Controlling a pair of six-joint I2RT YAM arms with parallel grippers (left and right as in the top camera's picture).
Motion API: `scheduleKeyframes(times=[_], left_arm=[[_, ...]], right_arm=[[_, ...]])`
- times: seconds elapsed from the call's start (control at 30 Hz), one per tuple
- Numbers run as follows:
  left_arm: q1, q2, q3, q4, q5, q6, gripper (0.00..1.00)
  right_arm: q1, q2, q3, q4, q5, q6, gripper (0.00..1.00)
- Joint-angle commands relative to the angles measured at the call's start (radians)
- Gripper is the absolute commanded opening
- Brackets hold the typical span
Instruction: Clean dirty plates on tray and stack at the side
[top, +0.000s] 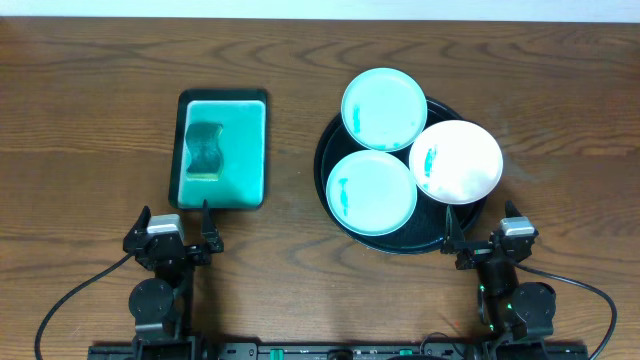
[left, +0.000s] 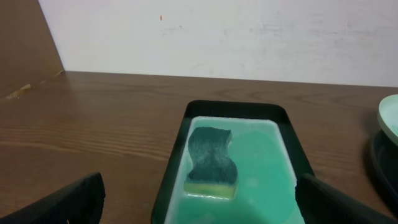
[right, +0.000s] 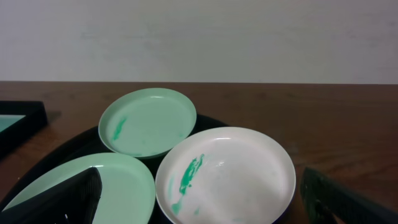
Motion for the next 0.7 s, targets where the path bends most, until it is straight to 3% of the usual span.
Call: scheduleKeyframes(times=[0.0, 0.67], left_arm=[[0.006, 0.003, -0.017, -0.04, -0.005, 0.01, 0.98], [0.006, 0.003, -0.017, -0.038, 0.006, -0.008, 0.98]], right_arm=[[-0.008, 0.001, -0.003, -0.002, -0.001, -0.013, 0.99], [-0.008, 0.001, -0.003, -0.002, -0.001, -0.013, 0.99]])
